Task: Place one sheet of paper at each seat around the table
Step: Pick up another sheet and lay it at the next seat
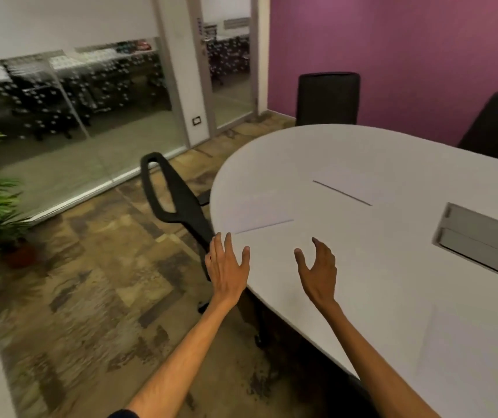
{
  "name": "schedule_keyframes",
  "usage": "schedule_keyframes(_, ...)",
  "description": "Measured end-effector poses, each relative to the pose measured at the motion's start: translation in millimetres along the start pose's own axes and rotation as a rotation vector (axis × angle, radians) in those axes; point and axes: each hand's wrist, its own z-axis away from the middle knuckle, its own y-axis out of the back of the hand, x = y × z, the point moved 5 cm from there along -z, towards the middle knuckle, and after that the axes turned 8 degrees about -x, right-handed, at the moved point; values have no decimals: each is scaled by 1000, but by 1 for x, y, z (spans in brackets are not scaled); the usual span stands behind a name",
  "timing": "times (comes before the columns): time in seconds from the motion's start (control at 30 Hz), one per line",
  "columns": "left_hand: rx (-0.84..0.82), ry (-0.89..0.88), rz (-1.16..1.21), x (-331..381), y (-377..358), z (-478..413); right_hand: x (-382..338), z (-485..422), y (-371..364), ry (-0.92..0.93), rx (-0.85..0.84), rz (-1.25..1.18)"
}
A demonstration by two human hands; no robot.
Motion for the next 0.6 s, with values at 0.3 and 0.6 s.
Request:
schedule_keyframes(0.3, 232, 232, -99, -177, 140, -28, -184, -17, -163, 283, -170, -51)
schedule_keyframes(0.6, 396, 404, -132, -312, 237, -71, -323, -24, -314, 550, -353, -108)
